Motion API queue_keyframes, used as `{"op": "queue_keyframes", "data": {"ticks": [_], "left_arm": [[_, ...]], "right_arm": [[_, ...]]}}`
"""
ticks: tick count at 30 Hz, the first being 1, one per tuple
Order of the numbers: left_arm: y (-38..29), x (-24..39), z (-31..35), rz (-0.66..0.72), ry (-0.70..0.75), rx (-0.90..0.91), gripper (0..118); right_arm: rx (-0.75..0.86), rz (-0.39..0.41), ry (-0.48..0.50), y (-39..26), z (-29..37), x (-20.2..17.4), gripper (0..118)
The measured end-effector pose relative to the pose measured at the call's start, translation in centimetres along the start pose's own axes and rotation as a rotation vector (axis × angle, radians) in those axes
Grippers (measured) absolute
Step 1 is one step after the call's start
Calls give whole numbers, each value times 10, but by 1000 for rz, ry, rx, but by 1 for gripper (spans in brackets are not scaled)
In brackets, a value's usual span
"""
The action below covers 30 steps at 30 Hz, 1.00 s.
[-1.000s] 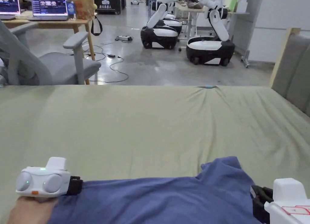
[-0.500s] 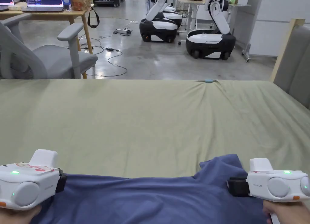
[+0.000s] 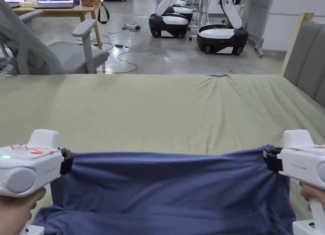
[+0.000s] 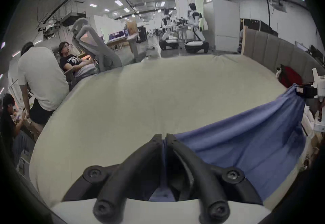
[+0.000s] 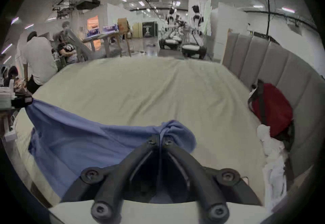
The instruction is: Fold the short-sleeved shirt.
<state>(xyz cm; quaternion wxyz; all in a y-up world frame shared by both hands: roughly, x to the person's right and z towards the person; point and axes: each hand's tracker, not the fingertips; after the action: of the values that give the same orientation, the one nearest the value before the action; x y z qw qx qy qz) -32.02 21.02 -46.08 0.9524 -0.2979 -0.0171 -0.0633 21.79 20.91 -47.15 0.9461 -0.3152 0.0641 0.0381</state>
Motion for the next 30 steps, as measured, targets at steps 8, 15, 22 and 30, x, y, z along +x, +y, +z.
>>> {"op": "queue_keyframes", "data": {"ticks": [8, 15, 22, 30], "left_arm": [[-121, -16, 66, 104, -86, -167, 2], [-148, 2, 78, 127, 12, -56, 94], [-66, 85, 93, 40, -13, 237, 96], [-50, 129, 93, -15, -12, 351, 0]], "right_arm": [[-127, 43, 0, -125, 67, -24, 1], [-39, -12, -13, -143, 70, -42, 80], [269, -16, 71, -63, 100, -123, 110], [350, -1, 17, -68, 89, -153, 0]]}}
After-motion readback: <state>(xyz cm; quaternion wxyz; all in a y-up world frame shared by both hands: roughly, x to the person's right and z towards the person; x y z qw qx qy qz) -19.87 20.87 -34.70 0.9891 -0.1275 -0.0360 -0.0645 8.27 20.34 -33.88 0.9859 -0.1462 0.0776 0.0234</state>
